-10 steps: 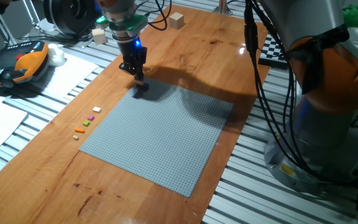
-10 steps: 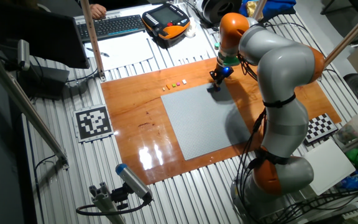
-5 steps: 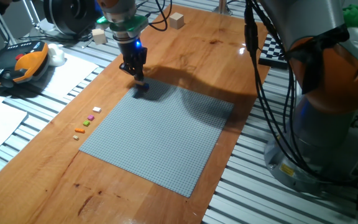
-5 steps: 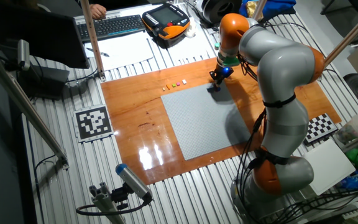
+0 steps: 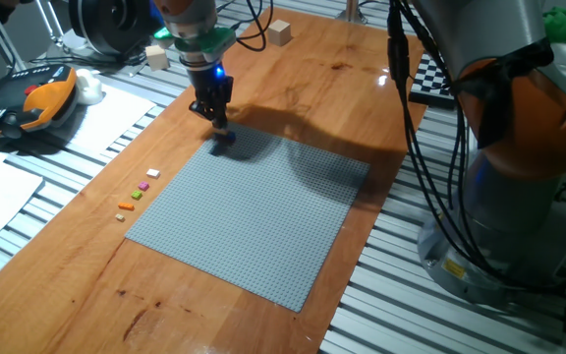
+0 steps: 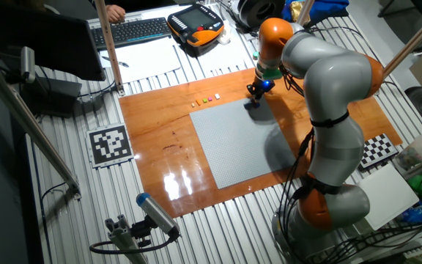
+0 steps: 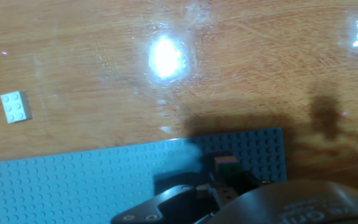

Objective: Stack small Lego blocks randomly, one at a time

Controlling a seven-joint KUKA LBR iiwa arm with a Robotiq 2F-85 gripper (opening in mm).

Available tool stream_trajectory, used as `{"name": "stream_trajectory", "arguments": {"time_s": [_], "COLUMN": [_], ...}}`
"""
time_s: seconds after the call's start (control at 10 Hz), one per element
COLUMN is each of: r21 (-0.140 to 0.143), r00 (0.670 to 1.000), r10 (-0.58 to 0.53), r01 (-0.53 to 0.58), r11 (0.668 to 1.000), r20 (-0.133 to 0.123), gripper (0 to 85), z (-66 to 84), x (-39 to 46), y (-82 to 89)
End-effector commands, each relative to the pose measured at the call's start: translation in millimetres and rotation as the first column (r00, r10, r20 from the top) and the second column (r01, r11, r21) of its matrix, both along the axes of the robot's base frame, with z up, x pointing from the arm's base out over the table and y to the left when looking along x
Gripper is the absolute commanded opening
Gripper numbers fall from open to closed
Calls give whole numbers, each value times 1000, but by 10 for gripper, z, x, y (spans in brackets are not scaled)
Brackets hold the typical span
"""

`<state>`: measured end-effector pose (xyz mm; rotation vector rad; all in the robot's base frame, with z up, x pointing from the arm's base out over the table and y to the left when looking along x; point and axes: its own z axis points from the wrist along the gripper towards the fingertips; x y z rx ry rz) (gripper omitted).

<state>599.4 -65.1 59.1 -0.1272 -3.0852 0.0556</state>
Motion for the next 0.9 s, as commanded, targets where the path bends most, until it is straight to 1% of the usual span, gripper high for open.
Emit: {"name": "stream_trajectory", "arguments": {"time_s": [0.0, 0.1, 0.2, 0.5, 0.6, 0.8], "r21": [-8, -11, -4, -2, 1, 4], "r00": [1000, 1000, 1000, 1000, 1000, 1000], "r10": [2, 4, 4, -2, -5, -11], "r01": [-2, -4, -4, 2, 5, 11], "r11": [1000, 1000, 1000, 1000, 1000, 1000], "r20": [3, 3, 3, 6, 8, 9], "gripper": [0, 0, 0, 0, 170, 170], "z": [-8, -10, -13, -17, -15, -16], "x": [-2, 0, 0, 4, 6, 9], "y": [10, 9, 6, 6, 7, 6]}}
